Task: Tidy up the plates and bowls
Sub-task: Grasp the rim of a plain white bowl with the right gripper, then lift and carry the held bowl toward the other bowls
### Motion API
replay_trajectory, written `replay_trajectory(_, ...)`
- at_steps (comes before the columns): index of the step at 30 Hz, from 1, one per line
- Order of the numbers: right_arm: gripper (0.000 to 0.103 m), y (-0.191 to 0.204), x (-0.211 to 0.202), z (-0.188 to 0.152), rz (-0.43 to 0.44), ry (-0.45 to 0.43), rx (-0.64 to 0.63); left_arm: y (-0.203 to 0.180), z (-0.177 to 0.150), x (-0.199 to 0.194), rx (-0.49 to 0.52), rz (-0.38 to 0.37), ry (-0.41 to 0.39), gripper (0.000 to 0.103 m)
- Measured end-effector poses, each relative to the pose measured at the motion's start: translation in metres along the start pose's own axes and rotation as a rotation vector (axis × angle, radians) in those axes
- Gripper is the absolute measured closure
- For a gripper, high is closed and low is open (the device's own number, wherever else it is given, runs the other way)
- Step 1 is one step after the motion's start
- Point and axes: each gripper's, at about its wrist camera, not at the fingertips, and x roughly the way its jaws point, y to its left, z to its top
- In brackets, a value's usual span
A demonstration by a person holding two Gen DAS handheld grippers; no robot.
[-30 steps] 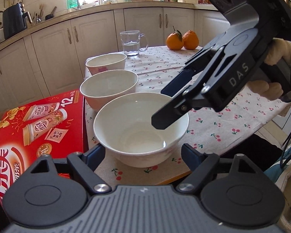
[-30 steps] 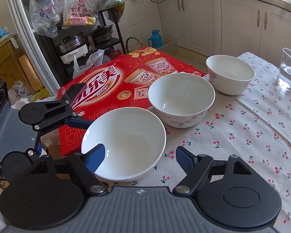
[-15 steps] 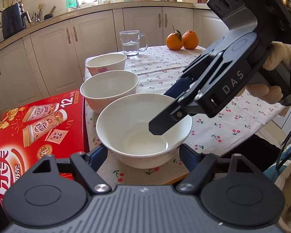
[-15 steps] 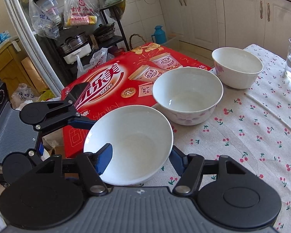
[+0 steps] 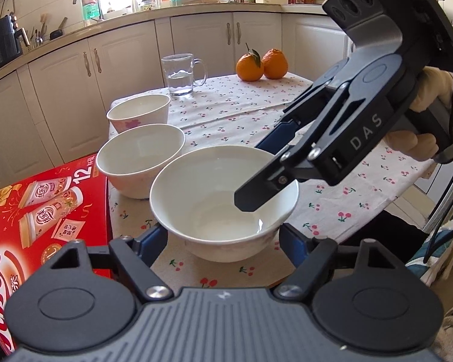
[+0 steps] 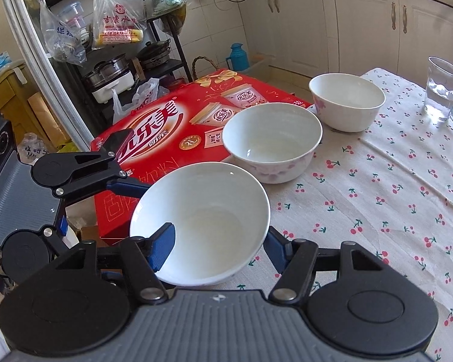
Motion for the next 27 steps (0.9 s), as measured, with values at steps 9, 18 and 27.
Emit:
replay_trajectory(9,0.033,-0.017,-0.027,-0.02,-0.059,-0.024,0.05,-0.022,0.018,0.018,0.053,-0.068,-0.013,0.023)
replay_trajectory(18,0.033,-0.042,-0.057,-0.04,-0.142,-0.053,0.119,-0.047,0.039,0.043,0.11,-0.146,-0.033,0.023)
replay_trajectory(27,0.033,-0.064,-0.072,-0.056,-0.209,-0.072,0.172,-0.061,0.051,0.067,0.135,-0.191,-0.038,0.022)
